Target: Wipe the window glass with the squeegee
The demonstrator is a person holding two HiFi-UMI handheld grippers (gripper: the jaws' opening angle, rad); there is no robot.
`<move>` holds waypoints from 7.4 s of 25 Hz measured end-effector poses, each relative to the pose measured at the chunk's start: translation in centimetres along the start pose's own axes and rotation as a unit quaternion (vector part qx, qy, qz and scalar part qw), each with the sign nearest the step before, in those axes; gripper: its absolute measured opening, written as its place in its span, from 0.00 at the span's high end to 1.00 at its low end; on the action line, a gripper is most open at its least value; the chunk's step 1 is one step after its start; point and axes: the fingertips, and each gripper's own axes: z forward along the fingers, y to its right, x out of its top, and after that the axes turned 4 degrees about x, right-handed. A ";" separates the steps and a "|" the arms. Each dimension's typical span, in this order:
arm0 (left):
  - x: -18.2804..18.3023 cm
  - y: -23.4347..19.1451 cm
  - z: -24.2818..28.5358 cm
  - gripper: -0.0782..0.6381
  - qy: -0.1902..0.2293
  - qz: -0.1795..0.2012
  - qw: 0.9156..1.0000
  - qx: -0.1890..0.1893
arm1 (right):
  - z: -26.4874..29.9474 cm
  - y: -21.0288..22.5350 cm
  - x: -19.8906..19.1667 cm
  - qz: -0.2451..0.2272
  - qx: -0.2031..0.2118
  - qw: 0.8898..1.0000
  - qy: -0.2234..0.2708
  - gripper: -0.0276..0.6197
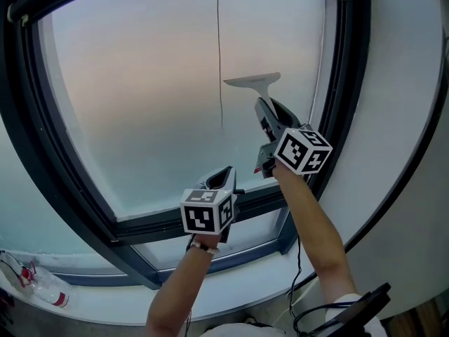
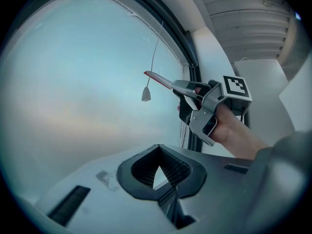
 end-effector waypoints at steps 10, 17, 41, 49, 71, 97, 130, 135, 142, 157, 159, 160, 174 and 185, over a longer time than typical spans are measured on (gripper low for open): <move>-3.2 -2.2 -0.5 0.89 -0.019 -0.024 0.999 0.014 | -3.7 0.4 -6.7 0.022 -0.010 0.999 -0.030 0.82; -5.4 -3.8 -0.5 0.89 -0.036 -0.033 0.998 0.026 | -6.6 0.6 -13.0 0.043 -0.020 0.998 -0.053 0.82; -11.9 -4.8 -0.1 0.89 -0.089 -0.056 0.994 0.035 | -16.2 2.6 -30.4 0.170 -0.067 0.971 -0.153 0.82; -13.2 -4.6 0.0 0.89 -0.103 -0.058 0.992 0.035 | -16.6 2.6 -31.7 0.213 -0.063 0.962 -0.156 0.82; -13.9 -3.0 0.5 0.89 -0.110 -0.056 0.992 0.020 | -17.1 2.9 -28.2 0.162 -0.061 0.976 -0.128 0.84; 8.3 7.1 6.4 0.89 0.029 0.093 0.994 -0.043 | -3.8 4.4 8.1 0.027 0.080 0.991 0.100 0.84; 9.6 5.4 7.8 0.89 0.050 0.088 0.994 -0.027 | 5.1 6.7 16.7 0.102 0.133 0.978 0.124 0.85; 9.5 5.2 7.1 0.89 0.035 0.078 0.996 -0.031 | 4.9 6.3 16.3 0.123 0.145 0.976 0.110 0.87; 8.7 4.7 7.4 0.89 0.023 0.063 0.997 -0.032 | 4.6 5.9 15.3 0.141 0.169 0.970 0.101 0.88; 4.3 4.2 7.4 0.89 -0.004 0.048 0.998 -0.029 | -0.5 5.2 5.5 0.210 0.202 0.954 0.070 0.90; 3.8 4.1 7.4 0.89 -0.007 0.046 0.999 -0.026 | -1.0 5.3 4.4 0.215 0.200 0.954 0.062 0.90; 3.7 4.0 7.5 0.89 -0.008 0.048 0.999 -0.023 | -1.3 5.3 3.8 0.219 0.198 0.954 0.058 0.90; -1.5 3.6 7.8 0.89 -0.041 0.038 0.998 -0.015 | -6.1 6.0 -5.8 0.254 0.171 0.952 0.027 0.90; -8.0 3.3 6.9 0.89 -0.082 0.001 0.997 -0.018 | -11.6 6.5 -15.5 0.302 0.153 0.941 -0.025 0.90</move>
